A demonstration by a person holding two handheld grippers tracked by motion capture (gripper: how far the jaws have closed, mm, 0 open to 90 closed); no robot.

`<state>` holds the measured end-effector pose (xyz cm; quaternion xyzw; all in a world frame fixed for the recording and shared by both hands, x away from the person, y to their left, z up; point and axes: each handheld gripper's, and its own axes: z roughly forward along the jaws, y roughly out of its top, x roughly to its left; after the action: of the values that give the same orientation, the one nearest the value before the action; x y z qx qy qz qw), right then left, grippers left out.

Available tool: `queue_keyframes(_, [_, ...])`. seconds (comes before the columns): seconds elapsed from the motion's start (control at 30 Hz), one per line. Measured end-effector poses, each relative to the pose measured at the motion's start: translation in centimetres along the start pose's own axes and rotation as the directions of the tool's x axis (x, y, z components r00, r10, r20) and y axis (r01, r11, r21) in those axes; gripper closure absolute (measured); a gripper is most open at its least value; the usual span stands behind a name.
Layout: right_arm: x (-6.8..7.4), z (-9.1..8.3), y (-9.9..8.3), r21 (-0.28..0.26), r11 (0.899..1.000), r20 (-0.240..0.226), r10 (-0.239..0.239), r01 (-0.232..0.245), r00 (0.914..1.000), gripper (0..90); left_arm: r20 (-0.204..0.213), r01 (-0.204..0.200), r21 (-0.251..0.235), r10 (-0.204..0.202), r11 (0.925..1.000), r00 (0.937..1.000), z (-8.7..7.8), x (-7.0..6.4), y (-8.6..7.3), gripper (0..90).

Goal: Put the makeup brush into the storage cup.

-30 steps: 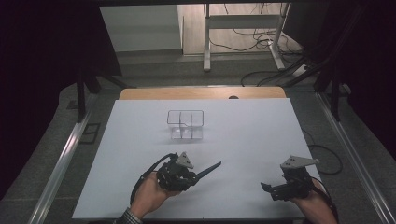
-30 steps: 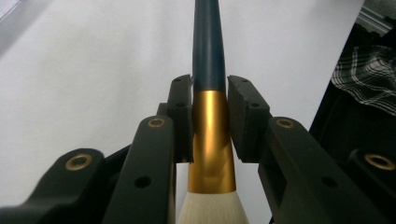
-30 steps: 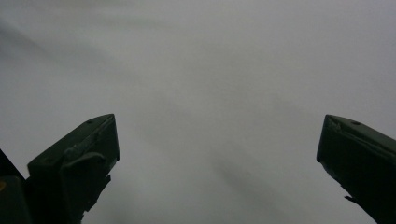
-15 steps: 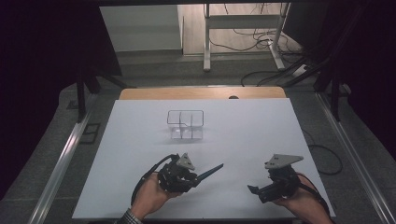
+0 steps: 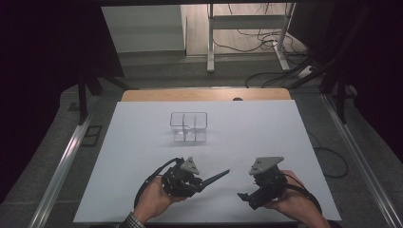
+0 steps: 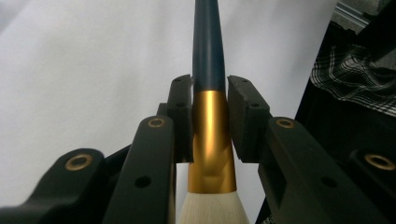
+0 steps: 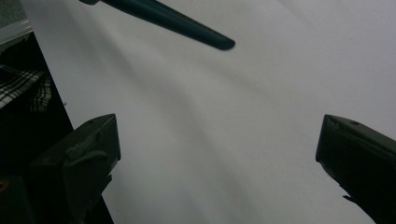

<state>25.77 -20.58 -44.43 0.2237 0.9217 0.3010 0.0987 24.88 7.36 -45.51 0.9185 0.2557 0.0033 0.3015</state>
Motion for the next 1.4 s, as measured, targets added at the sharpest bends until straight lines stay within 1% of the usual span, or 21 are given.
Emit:
queue_keyframes(0.03, [0.2,0.3,0.4,0.005,1.0,-0.006,-0.008,0.008,0.9999,0.7,0.003,-0.001,0.002,0.001,1.0,1.0,0.0,0.0,0.0,73.1])
queue_keyframes(0.1, [0.2,0.4,0.6,0.008,1.0,-0.01,-0.011,0.011,0.9999,0.7,0.005,-0.004,0.005,0.004,1.0,1.0,0.1,-0.1,0.1,73.0])
queue_keyframes(0.23, [0.3,1.1,1.2,0.022,0.999,-0.012,-0.045,0.045,0.9989,1.5,0.013,-0.01,0.01,0.009,0.9999,0.9999,0.3,-0.1,0.1,73.1])
queue_keyframes(0.3, [0.4,1.4,1.5,0.023,0.998,-0.017,-0.059,0.06,0.9981,3.4,0.016,-0.012,0.015,0.012,0.9998,0.9998,0.4,-0.2,0.2,73.1])
queue_keyframes(0.33, [0.5,1.5,1.6,0.025,0.997,-0.021,-0.074,0.074,0.9971,3.8,0.019,-0.014,0.015,0.013,0.9998,0.9997,0.4,-0.2,0.2,73.1])
queue_keyframes(0.43, [0.7,1.9,2.0,0.035,0.995,-0.027,-0.092,0.093,0.9954,5.8,0.025,-0.02,0.019,0.02,0.9996,0.9995,0.5,-0.2,0.3,73.1])
queue_keyframes(0.57, [1.0,2.6,2.4,0.054,0.989,-0.043,-0.133,0.135,0.9902,9.1,0.03,-0.029,0.023,0.028,0.9993,0.9992,0.6,-0.3,0.4,73.1])
queue_keyframes(0.63, [1.1,3.2,2.6,0.065,0.985,-0.062,-0.155,0.159,0.9859,11.8,0.032,-0.032,0.028,0.031,0.9991,0.999,0.6,-0.2,0.4,73.0])
queue_keyframes(0.7, [1.0,3.3,2.6,0.065,0.984,-0.071,-0.159,0.164,0.9847,12.5,0.036,-0.034,0.032,0.033,0.9989,0.9988,0.7,-0.2,0.4,73.0])
queue_keyframes(0.77, [1.1,3.6,2.8,0.071,0.982,-0.068,-0.172,0.177,0.9828,14.1,0.04,-0.037,0.032,0.035,0.9988,0.9986,0.7,-0.3,0.4,73.1])
queue_keyframes(0.8, [1.0,3.7,2.8,0.069,0.981,-0.075,-0.178,0.183,0.9812,14.9,0.041,-0.037,0.032,0.035,0.9988,0.9985,0.7,-0.3,0.4,73.1])
queue_keyframes(0.87, [1.1,3.9,2.9,0.073,0.978,-0.071,-0.191,0.196,0.9791,16.5,0.045,-0.038,0.033,0.036,0.9988,0.9983,0.8,-0.3,0.5,73.1])
queue_keyframes(1.0, [1.2,4.3,3.3,0.084,0.967,-0.065,-0.237,0.242,0.9694,20.5,0.05,-0.048,0.041,0.046,0.998,0.9977,0.9,-0.4,0.6,73.0])
queue_keyframes(1.03, [1.2,4.5,3.3,0.08,0.966,-0.076,-0.241,0.247,0.9674,22.1,0.053,-0.049,0.041,0.047,0.9979,0.9975,0.9,-0.4,0.6,73.0])
queue_keyframes(1.07, [1.2,4.6,3.4,0.085,0.963,-0.072,-0.249,0.255,0.9658,23.2,0.053,-0.051,0.04,0.049,0.9979,0.9974,0.9,-0.4,0.6,73.1])
queue_keyframes(1.13, [1.3,4.8,3.6,0.082,0.962,-0.084,-0.254,0.261,0.9634,25.8,0.058,-0.055,0.042,0.052,0.9976,0.9969,0.9,-0.5,0.6,73.0])
queue_keyframes(1.17, [1.4,4.9,3.6,0.088,0.958,-0.083,-0.266,0.273,0.9604,26.9,0.059,-0.058,0.043,0.055,0.9974,0.9967,0.9,-0.5,0.7,73.0])
queue_keyframes(1.2, [1.4,5.1,3.7,0.08,0.957,-0.101,-0.27,0.278,0.9576,28.9,0.062,-0.06,0.045,0.057,0.9972,0.9964,0.9,-0.5,0.7,73.0])
queue_keyframes(1.27, [1.5,5.2,3.8,0.088,0.946,-0.086,-0.305,0.313,0.9483,32.9,0.064,-0.061,0.046,0.058,0.9971,0.9963,1.0,-0.5,0.7,73.0])
queue_keyframes(1.3, [1.6,5.2,3.9,0.091,0.942,-0.082,-0.317,0.323,0.945,35.3,0.062,-0.062,0.047,0.059,0.997,0.9964,1.0,-0.5,0.7,73.0])
queue_keyframes(1.4, [1.8,5.5,4.0,0.095,0.935,-0.092,-0.334,0.342,0.938,41.0,0.066,-0.063,0.049,0.059,0.9969,0.9961,1.0,-0.5,0.7,73.0])
